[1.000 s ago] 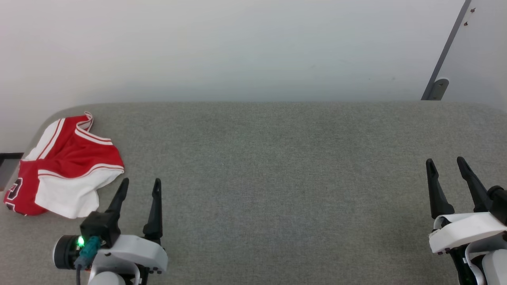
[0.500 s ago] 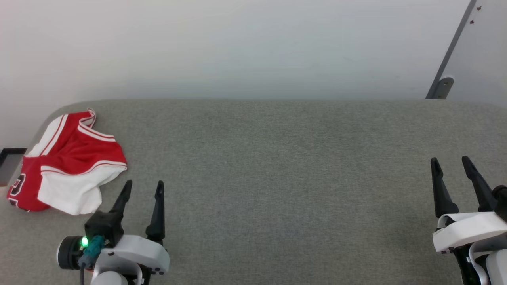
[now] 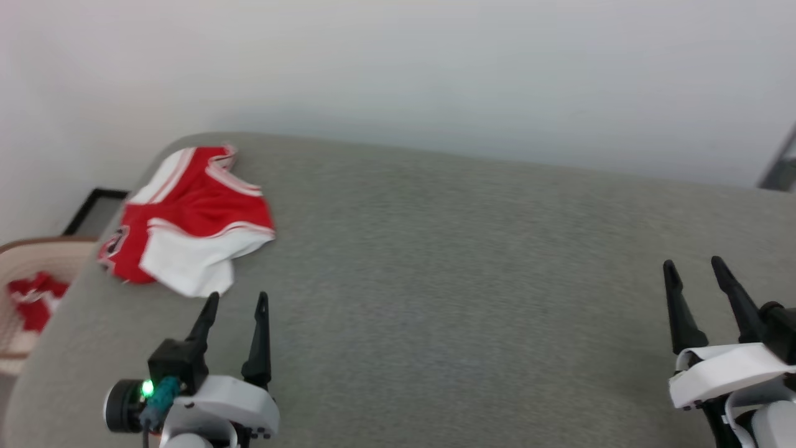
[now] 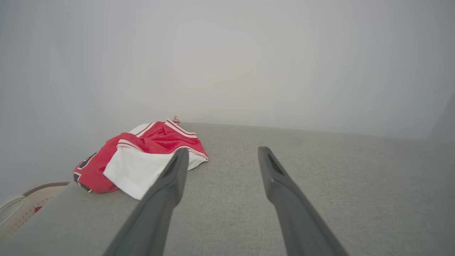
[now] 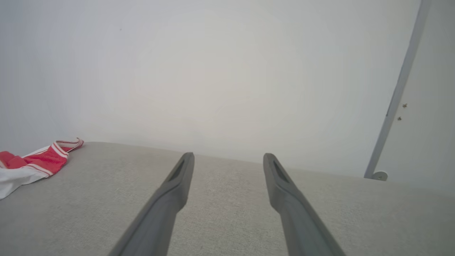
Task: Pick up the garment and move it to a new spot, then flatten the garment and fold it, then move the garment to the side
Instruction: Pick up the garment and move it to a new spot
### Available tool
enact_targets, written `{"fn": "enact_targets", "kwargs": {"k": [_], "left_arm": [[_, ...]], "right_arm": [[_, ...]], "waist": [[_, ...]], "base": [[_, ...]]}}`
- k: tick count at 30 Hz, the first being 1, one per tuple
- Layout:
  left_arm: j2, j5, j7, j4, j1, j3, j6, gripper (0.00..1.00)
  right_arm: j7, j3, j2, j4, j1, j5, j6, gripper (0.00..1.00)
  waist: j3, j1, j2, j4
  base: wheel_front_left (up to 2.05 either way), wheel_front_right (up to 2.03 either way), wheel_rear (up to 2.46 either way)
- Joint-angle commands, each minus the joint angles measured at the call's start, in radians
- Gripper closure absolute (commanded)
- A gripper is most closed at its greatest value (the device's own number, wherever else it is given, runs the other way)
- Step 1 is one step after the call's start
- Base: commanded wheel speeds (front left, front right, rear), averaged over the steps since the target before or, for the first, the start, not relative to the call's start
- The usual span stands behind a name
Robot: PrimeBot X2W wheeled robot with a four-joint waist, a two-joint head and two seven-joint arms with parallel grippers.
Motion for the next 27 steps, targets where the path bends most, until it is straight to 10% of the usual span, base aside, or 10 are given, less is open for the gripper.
{"fn": "enact_targets", "kwargs": {"k": [1, 10, 27], "left_arm": [[-0.005, 0.007, 0.000, -0.004, 0.018, 0.000, 0.005, 0.00], [-0.026, 0.007, 0.000, -0.039, 0.076, 0.018, 0.034, 0.00], [-0.046, -0.066, 0.000, -0.205, 0.180, 0.056, 0.131, 0.00]], "right_arm": [[-0.001, 0.010, 0.000, 0.002, 0.001, 0.007, -0.001, 0.00], [-0.001, 0.103, 0.029, 0.025, -0.036, 0.008, -0.001, 0.00], [-0.001, 0.369, 0.020, 0.103, -0.240, 0.075, -0.001, 0.00]], "waist": [[-0.009, -0.0001, -0.0001, 0.125], [-0.024, -0.0001, -0.0001, 0.320], [0.054, -0.0001, -0.0001, 0.367]], "base": [[0.00, 0.00, 0.00], [0.00, 0.00, 0.00], [0.00, 0.00, 0.00]]}}
